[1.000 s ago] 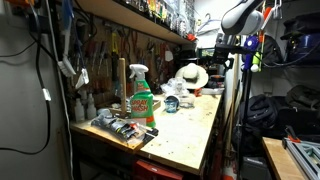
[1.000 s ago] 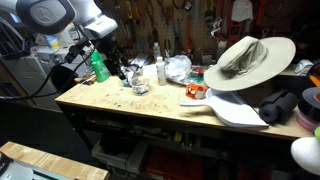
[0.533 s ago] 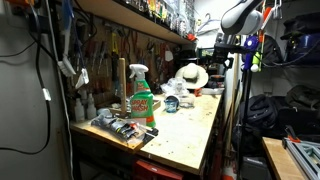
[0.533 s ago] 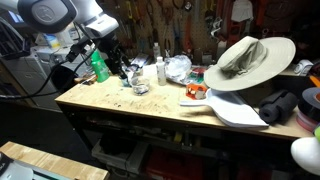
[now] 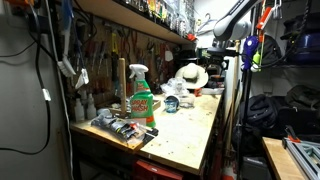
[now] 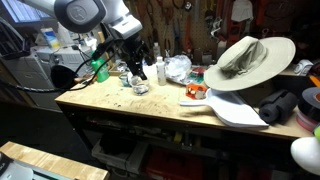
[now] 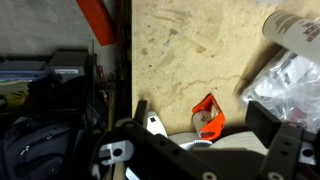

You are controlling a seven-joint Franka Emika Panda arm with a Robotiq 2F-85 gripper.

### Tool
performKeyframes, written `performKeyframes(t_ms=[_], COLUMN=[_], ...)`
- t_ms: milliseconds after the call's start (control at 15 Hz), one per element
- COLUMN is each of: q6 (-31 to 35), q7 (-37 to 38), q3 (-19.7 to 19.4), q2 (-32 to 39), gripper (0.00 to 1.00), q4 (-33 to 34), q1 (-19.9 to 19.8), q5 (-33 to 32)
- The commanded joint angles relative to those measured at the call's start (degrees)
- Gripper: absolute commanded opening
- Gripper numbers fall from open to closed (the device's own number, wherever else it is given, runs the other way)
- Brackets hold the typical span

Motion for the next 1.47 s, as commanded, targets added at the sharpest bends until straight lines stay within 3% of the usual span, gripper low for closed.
performKeyframes(t_ms=[0,400,800,1400], q6=[3.02,8.27,10.42,9.83], q7=[4.47,6.4,3.44,1.86], q3=[-4.24,-10.18,-11.36,-12.42], q2=[8.95,20.54,29.18,31.1], gripper=[1.0,1.0,1.0,1.0], q4=[6.28,13.4,19.75,21.85], q1=[2.34,7.83,10.29,11.38], q5=[-2.2,-0.65,4.57,7.33])
